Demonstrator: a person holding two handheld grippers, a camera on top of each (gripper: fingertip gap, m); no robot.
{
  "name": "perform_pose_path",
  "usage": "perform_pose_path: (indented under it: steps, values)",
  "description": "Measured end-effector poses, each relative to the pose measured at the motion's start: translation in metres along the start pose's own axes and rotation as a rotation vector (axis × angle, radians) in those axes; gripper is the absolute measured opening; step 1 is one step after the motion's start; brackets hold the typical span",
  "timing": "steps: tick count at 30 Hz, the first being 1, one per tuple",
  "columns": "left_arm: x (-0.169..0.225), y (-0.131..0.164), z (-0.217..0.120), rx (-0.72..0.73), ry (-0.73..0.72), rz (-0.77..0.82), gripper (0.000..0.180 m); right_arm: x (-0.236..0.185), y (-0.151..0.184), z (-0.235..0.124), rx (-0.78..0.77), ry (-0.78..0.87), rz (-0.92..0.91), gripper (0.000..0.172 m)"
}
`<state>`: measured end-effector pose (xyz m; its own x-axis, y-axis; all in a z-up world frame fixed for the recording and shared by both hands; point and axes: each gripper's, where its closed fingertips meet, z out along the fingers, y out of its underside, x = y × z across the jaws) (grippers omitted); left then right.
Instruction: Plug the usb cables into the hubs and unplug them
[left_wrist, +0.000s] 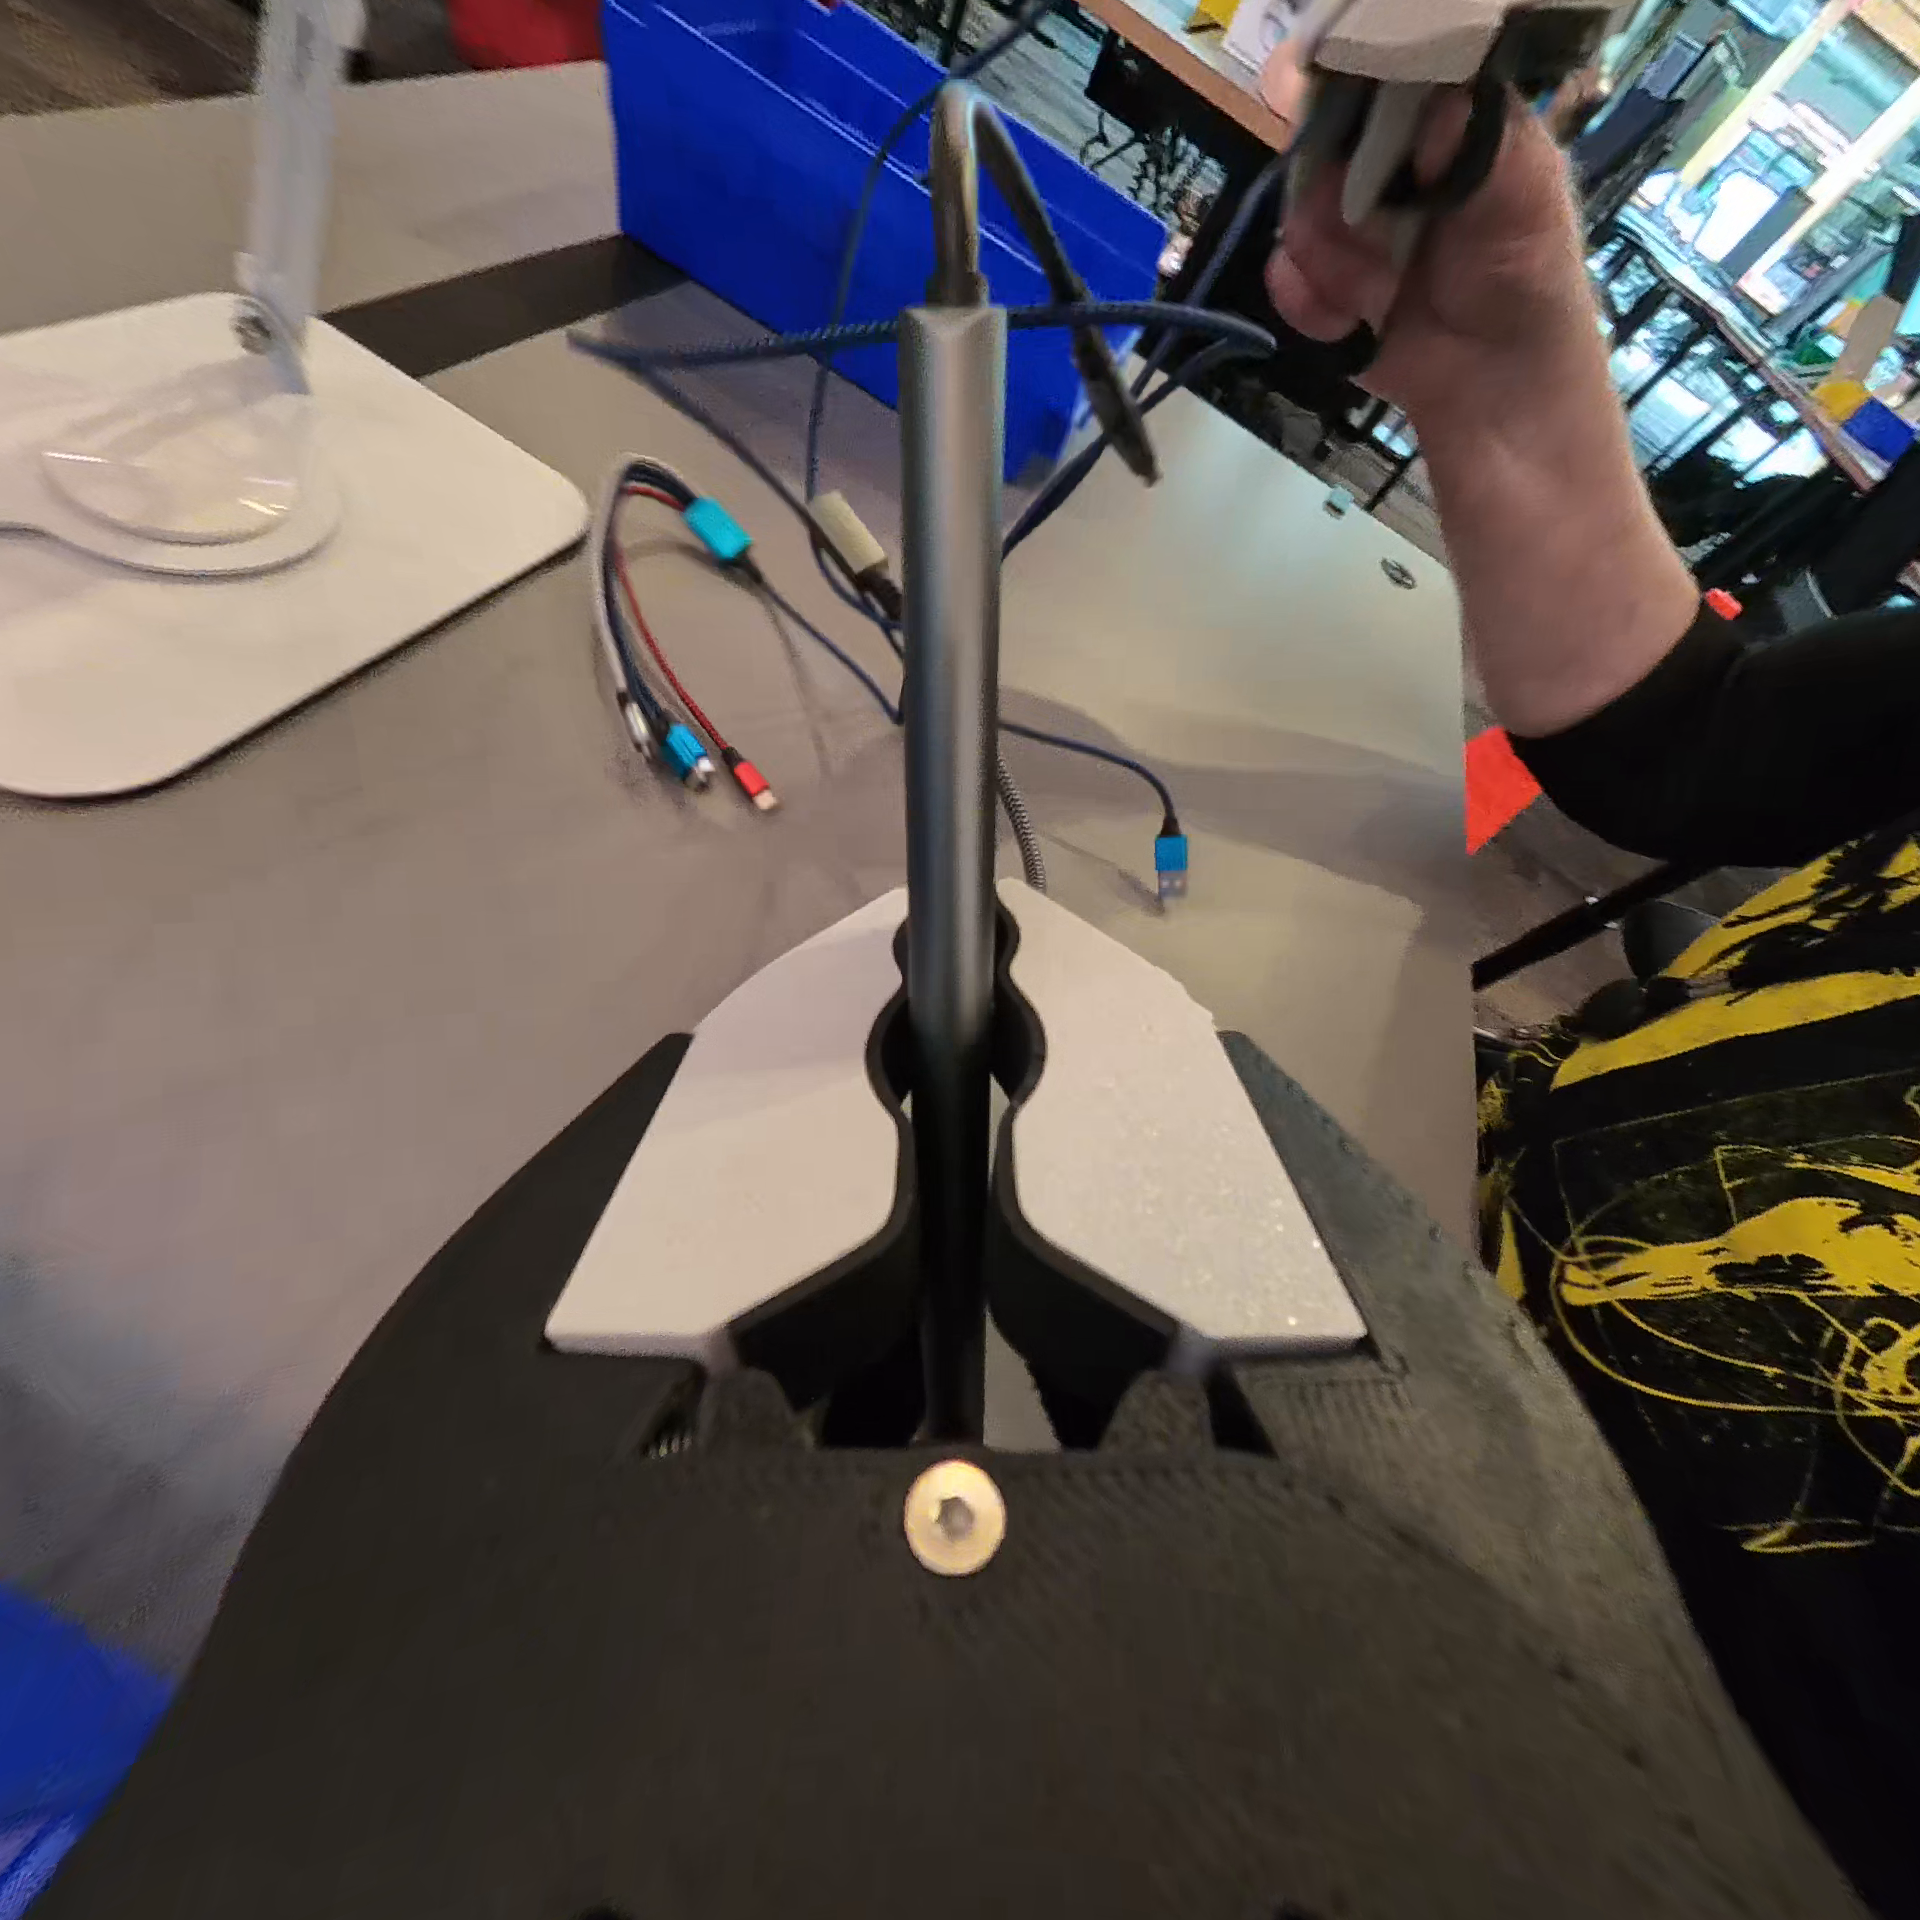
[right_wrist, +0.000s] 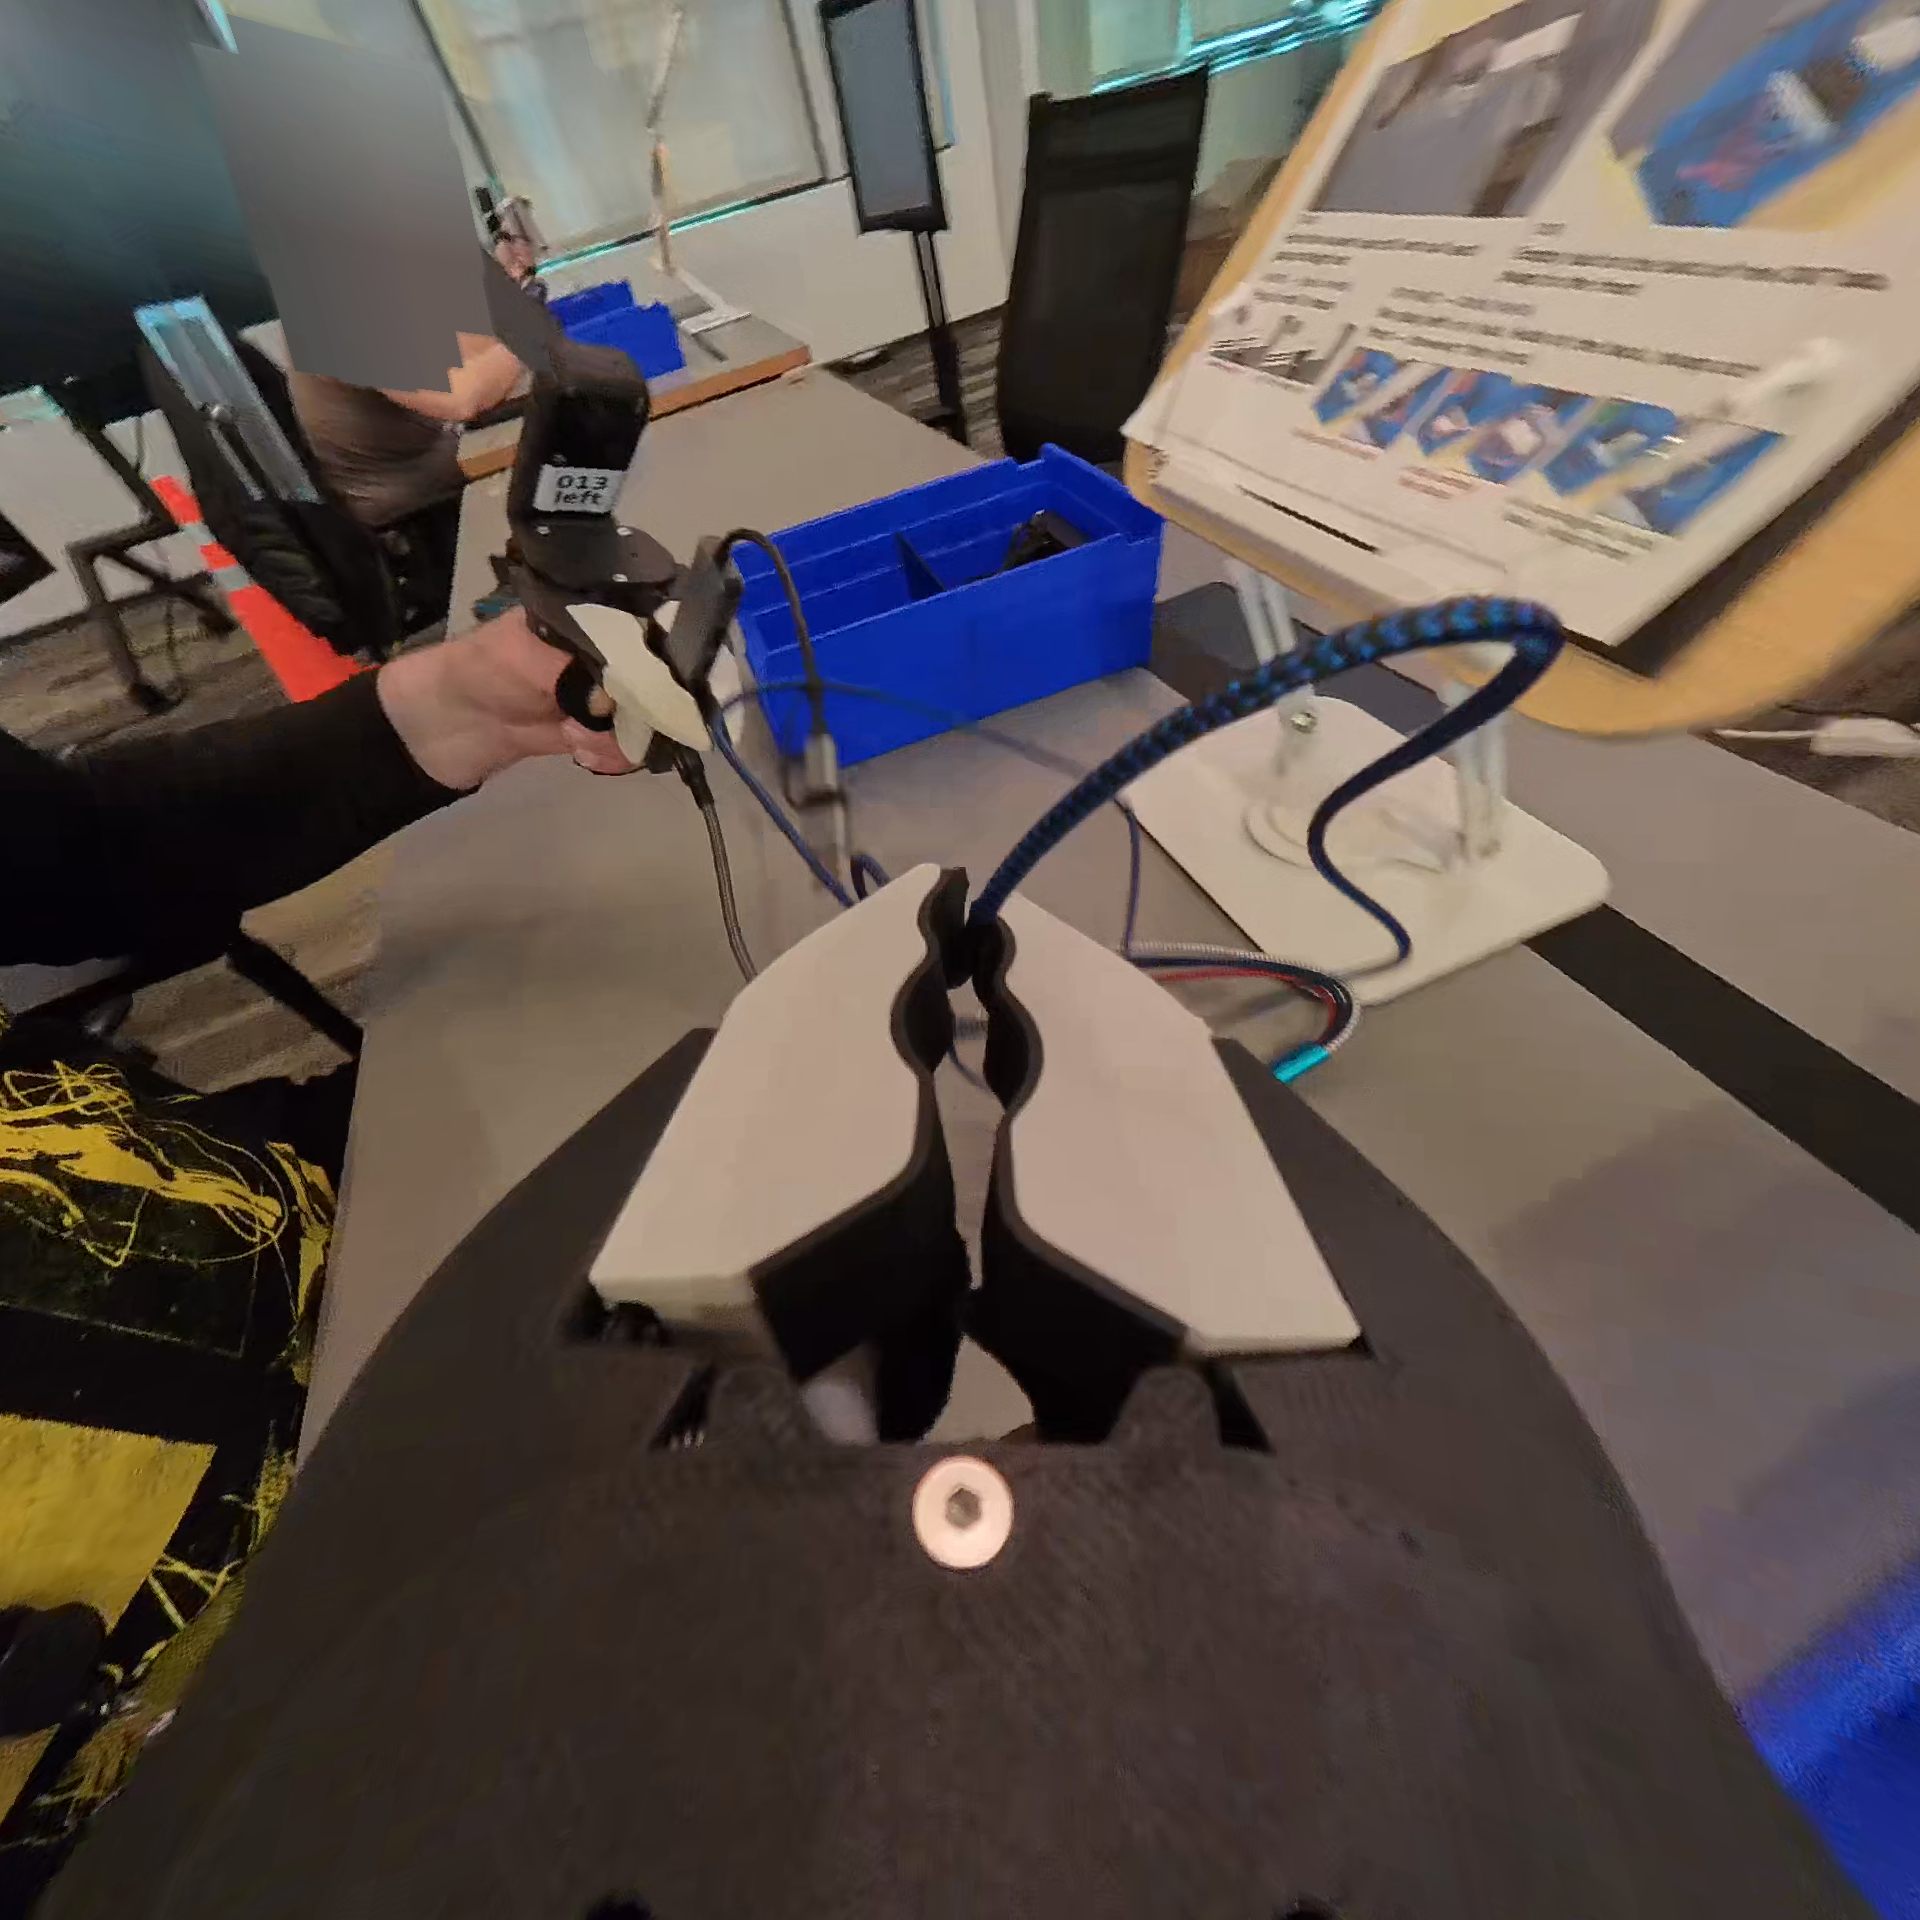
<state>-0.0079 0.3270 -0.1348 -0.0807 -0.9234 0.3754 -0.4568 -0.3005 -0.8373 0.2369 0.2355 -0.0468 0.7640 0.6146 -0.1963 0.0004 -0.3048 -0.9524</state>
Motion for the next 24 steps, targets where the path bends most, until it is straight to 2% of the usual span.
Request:
perform_pose_path:
  steps: [6, 8, 11, 13, 15, 24]
  values:
    - [-0.015, -0.012, -0.039, 0.082, -0.072, -0.018, 0.008, 0.035, 0.009, -0.088, 0.140, 0.200, 0.095, 0.001]
    - [-0.018, -0.016, -0.051, 0.110, -0.093, -0.016, 0.008, 0.047, 0.020, -0.111, 0.128, 0.271, 0.111, 0.001]
    - [-0.019, -0.020, -0.063, 0.122, -0.113, -0.013, 0.008, 0.061, 0.043, -0.127, 0.073, 0.350, 0.136, 0.001]
    - [-0.016, -0.028, -0.072, 0.172, -0.104, -0.022, 0.008, 0.061, 0.056, -0.128, 0.038, 0.368, 0.138, 0.001]
    - [-0.016, -0.029, -0.077, 0.158, -0.127, -0.010, 0.008, 0.059, 0.071, -0.123, -0.039, 0.387, 0.128, 0.001]
    - [0.000, -0.035, -0.070, 0.155, -0.091, 0.019, 0.008, 0.017, 0.131, -0.058, -0.357, 0.168, 0.128, 0.001]
